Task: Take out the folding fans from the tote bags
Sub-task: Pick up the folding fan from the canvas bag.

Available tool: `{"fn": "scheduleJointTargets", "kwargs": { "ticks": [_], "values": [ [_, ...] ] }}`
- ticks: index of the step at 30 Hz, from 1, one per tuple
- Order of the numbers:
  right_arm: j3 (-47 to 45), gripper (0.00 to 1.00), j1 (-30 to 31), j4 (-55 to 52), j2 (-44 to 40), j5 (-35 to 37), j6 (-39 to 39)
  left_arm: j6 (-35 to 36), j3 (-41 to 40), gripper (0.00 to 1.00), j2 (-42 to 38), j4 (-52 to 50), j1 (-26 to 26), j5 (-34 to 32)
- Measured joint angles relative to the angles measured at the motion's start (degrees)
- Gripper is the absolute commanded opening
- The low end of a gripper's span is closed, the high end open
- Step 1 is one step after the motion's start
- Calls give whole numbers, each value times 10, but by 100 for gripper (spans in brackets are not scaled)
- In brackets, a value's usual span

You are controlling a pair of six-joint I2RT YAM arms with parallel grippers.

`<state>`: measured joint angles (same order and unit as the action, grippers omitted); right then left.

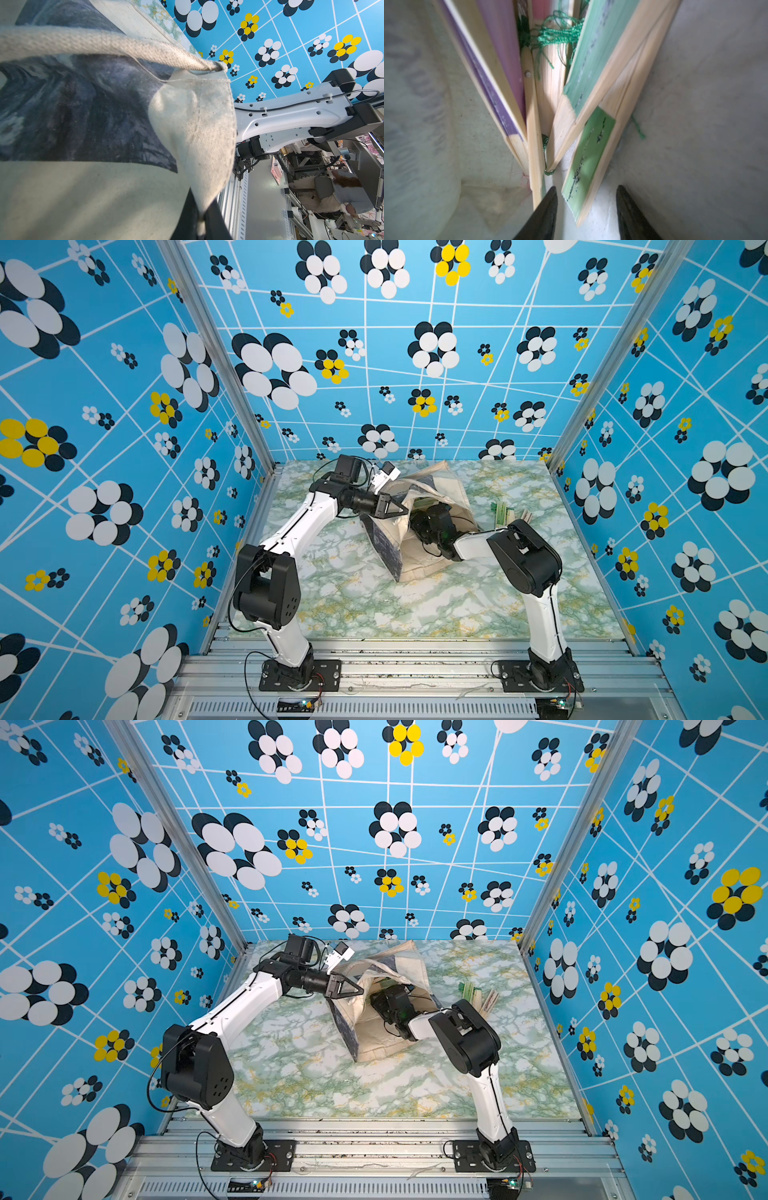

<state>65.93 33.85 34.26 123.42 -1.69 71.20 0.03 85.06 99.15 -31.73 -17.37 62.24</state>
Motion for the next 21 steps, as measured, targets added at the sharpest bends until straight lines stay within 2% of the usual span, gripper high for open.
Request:
{"fn": "scheduleJointTargets", "kwargs": {
  "ticks": [8,12,15,21],
  "values": [
    [87,48,-2,16,68,-3,17,7,0,0,0,-1,0,2],
    [97,47,-2,26,79,-3,32,10,0,0,0,-4,0,2],
    [95,35,-3,29,80,-1,44,11,0,0,0,-5,0,2],
    [79,22,-7,58,84,-1,60,11,0,0,0,-7,0,2]
  ]
}}
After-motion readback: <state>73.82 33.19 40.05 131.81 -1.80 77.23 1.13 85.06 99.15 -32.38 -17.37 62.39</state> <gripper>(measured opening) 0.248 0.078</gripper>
